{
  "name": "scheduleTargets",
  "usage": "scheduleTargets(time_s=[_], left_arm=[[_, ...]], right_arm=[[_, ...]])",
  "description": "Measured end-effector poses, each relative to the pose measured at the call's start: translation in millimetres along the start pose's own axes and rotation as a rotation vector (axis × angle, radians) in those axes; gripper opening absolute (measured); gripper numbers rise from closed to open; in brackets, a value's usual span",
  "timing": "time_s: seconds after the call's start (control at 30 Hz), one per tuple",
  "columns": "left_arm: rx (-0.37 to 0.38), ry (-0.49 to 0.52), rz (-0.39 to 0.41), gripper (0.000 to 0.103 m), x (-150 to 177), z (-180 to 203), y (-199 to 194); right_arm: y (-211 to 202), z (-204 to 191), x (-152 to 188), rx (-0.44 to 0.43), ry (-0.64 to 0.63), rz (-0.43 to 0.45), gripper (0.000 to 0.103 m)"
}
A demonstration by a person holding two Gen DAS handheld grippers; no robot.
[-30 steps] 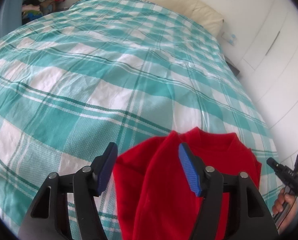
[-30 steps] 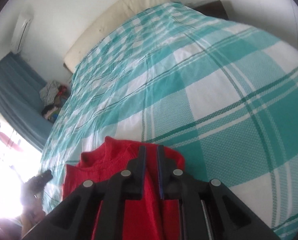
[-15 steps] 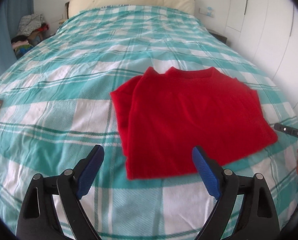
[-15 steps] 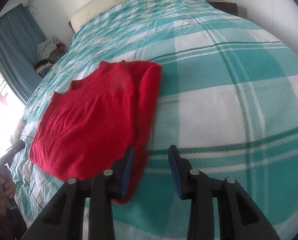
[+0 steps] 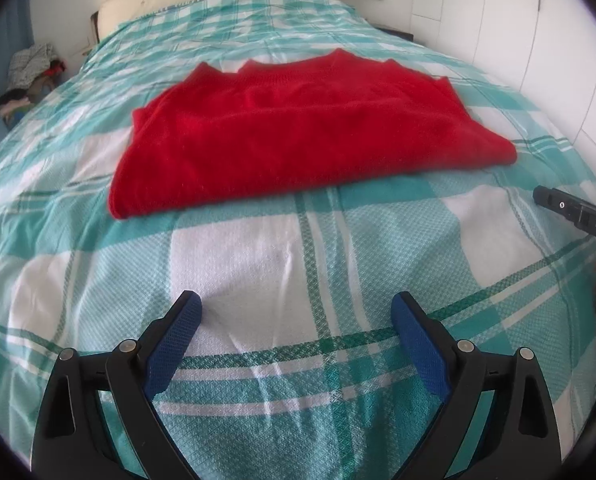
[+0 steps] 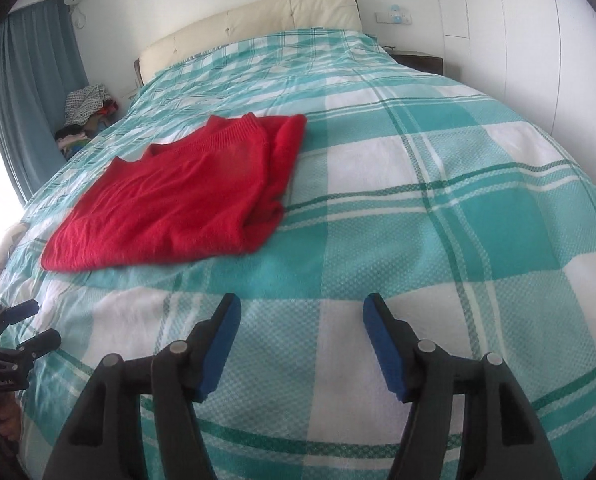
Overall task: Fold small clothes
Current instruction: 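Move both open grippers to a side edge of the folded sweater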
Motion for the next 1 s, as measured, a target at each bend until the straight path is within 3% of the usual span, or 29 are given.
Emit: scheduleTargets(time_s=[0.13, 0.73, 0.87, 1.0], left_arm=[[0.021, -0.043, 0.021, 0.101, 3.8, -7.1, 0.6], [-0.002, -0.023, 0.018, 0.103, 8.2, -4.3, 6.4], [-0.005, -0.020, 0.018, 0.103, 8.2, -4.5, 6.4], [-0.015, -0.003, 0.029, 0.101, 6.2, 0.4, 0.3]], right_arm=[[3.7, -2.5, 3.5, 0.014, -0.012, 0.003, 0.066], [10.2, -10.2, 3.3, 0.013, -0.028, -0.003, 0.072], [1.2, -11.8, -24.1, -0.105, 0.012, 0.003, 0.072], [24.6, -21.2, -76.2, -0.250, 0.035, -0.082, 0.072]])
Point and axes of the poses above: each gripper's, at about its wrist camera, not at the fingertips, and y roughly the way its jaws point, z to its right, x to its underside, the point moved 6 cm from there along y, roughly the way its jaws point, and after that the axes turned 15 degrees about x, right-handed, at the moved point
